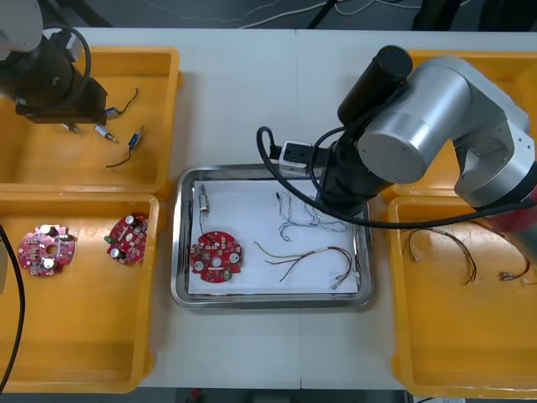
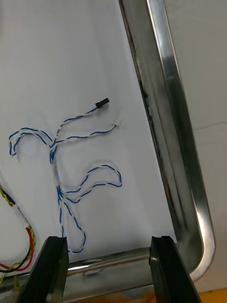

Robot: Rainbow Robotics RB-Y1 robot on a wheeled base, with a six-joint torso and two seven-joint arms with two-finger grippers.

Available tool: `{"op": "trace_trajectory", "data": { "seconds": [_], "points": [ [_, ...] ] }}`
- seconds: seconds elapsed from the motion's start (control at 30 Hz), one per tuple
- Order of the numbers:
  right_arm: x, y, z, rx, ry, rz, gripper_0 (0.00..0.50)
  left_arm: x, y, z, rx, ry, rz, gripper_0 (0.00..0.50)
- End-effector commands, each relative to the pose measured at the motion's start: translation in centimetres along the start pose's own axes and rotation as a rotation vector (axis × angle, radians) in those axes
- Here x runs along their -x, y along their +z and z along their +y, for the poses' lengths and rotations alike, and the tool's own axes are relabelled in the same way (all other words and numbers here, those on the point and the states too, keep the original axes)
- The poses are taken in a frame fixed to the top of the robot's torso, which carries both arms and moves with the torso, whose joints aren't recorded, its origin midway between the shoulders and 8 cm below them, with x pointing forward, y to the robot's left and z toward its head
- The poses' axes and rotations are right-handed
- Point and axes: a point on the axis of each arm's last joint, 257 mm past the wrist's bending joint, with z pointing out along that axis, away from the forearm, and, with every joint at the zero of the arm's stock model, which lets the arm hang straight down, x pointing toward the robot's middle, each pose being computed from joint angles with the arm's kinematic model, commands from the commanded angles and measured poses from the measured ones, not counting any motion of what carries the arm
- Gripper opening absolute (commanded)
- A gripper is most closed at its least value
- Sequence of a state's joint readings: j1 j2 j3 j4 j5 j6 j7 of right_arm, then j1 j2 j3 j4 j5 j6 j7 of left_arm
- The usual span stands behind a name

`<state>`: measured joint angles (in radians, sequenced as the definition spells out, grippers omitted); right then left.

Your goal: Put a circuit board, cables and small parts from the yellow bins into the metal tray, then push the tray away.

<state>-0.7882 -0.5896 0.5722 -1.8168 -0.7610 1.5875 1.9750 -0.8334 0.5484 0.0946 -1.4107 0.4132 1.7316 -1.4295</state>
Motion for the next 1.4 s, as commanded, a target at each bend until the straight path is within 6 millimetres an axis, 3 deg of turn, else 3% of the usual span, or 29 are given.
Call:
{"op": "trace_trajectory", "data": {
  "seconds": [0.03, 0.2, 0.57, 0.7, 0.97, 1.4],
  "points": [
    [1.4, -4.3, -3.0, -0.045, -0.01, -0.065, 0.5, 1.1, 0.0, -2.3, -0.044, 0.176, -0.053, 0.49],
    [-0.3, -6.7, -4.2, -0.037, 0.05, -0.051, 0.5, -0.1, 1.8, -3.5, -0.07, 0.258, -0.051, 0.486],
    [-6.7, -11.4, -6.9, -0.049, 0.21, 0.038, 0.5, -1.6, 4.8, -5.1, -0.067, 0.339, -0.071, 0.463],
    [-8.1, -12.1, -7.7, -0.063, 0.269, 0.028, 0.5, -1.9, 5.2, -5.2, -0.06, 0.352, -0.066, 0.451],
    [-12.8, -12.8, -8.5, -0.102, 0.478, 0.062, 0.5, -1.8, 6.2, -5.4, -0.047, 0.362, -0.079, 0.44],
    [-18.4, -14.1, -8.5, -0.152, 0.821, 0.068, 0.5, -1.0, 7.2, -6.0, -0.041, 0.384, -0.116, 0.436]
  ]
}}
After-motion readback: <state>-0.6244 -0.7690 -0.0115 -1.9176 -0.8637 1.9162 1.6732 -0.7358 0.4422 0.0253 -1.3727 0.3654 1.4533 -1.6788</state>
